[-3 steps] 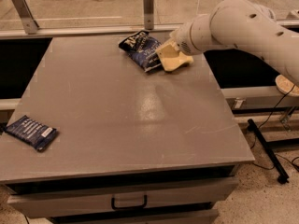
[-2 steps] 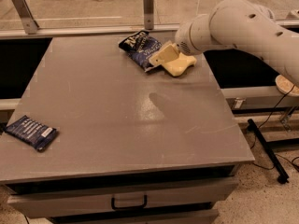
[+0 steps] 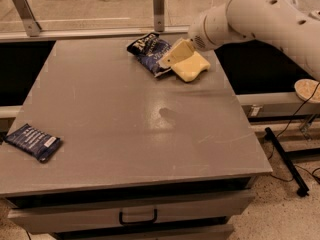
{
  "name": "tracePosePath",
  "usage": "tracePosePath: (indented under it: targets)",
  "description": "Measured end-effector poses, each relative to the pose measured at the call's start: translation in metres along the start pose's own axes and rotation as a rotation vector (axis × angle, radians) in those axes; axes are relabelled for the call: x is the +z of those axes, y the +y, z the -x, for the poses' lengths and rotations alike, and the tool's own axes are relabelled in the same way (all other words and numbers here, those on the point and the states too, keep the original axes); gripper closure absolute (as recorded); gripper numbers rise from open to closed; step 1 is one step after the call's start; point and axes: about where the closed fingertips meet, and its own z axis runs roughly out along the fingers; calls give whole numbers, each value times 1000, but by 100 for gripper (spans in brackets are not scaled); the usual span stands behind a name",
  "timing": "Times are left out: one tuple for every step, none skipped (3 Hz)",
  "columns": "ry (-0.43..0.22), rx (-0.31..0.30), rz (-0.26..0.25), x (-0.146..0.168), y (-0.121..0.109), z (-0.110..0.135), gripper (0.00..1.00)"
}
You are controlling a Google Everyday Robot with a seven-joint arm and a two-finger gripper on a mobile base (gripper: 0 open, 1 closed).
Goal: Move sponge near blue chip bag
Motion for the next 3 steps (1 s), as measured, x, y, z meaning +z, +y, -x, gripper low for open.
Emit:
tracePosePath:
  targets:
    - [-30, -31, -1, -30, -25, 28, 0]
    - [-34, -45, -60, -57, -45, 45, 0]
    - [-33, -41, -64, -59, -46, 45, 0]
